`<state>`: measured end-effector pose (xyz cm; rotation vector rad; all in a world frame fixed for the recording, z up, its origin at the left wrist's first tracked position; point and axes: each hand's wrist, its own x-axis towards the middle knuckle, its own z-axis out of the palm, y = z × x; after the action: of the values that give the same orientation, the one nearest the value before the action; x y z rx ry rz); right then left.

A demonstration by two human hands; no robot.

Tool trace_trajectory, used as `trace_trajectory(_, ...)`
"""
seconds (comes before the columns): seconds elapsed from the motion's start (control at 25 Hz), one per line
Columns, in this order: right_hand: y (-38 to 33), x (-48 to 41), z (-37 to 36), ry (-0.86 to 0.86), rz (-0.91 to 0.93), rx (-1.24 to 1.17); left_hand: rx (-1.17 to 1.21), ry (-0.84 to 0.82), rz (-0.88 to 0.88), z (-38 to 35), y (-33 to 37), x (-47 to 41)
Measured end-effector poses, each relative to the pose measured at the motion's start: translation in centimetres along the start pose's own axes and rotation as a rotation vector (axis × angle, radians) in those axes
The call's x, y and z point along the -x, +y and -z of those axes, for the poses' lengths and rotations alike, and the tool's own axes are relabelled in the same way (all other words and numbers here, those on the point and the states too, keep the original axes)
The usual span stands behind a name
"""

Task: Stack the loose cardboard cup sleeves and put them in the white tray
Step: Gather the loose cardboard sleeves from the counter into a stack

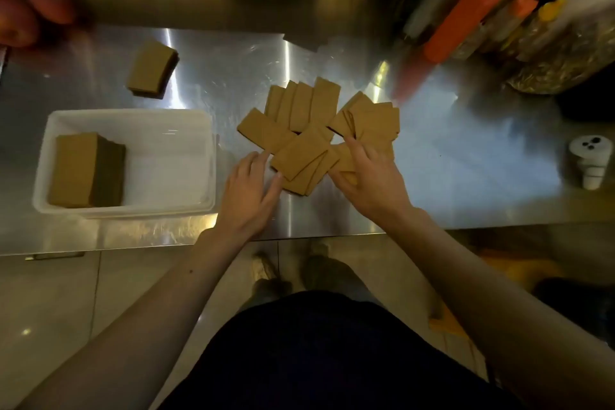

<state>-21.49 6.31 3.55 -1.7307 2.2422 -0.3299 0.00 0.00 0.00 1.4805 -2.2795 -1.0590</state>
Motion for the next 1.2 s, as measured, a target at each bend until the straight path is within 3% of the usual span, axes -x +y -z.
trace_trajectory(0.12, 0.7, -1.3, -0.6, -0.031, 0.003, -0.054, 0.078, 0.018, 0.098, -0.7, 0.1, -1.0)
trace_trajectory(0.4, 2.7, -5.7, -2.3, -0.163, 0.044, -0.152, 0.400, 0.033, 0.542, -1.7, 3.0, -2.8)
trace_trajectory(0.64, 2.6, -8.0, -3.0, -0.261, 0.009, -0.155, 0.614, 0.141, 0.739, -2.8, 2.4, -4.2)
trace_trajectory(0.8, 1.7, -9.1, -4.4, -0.285, -0.073, -0.152, 0.781, 0.168, 0.800, -2.4, 2.6, -5.1)
trace_trajectory(1.04, 0.7, -9.3, -5.9, -0.269, -0.217, -0.125, 0.932, 0.041, 0.855, -1.0, 2.2, -6.7)
trace_trajectory(1.2, 0.0, -9.2, -5.6, -0.170, -0.282, -0.408, 0.919, -0.044, 0.831, -0.5, 1.1, -7.1)
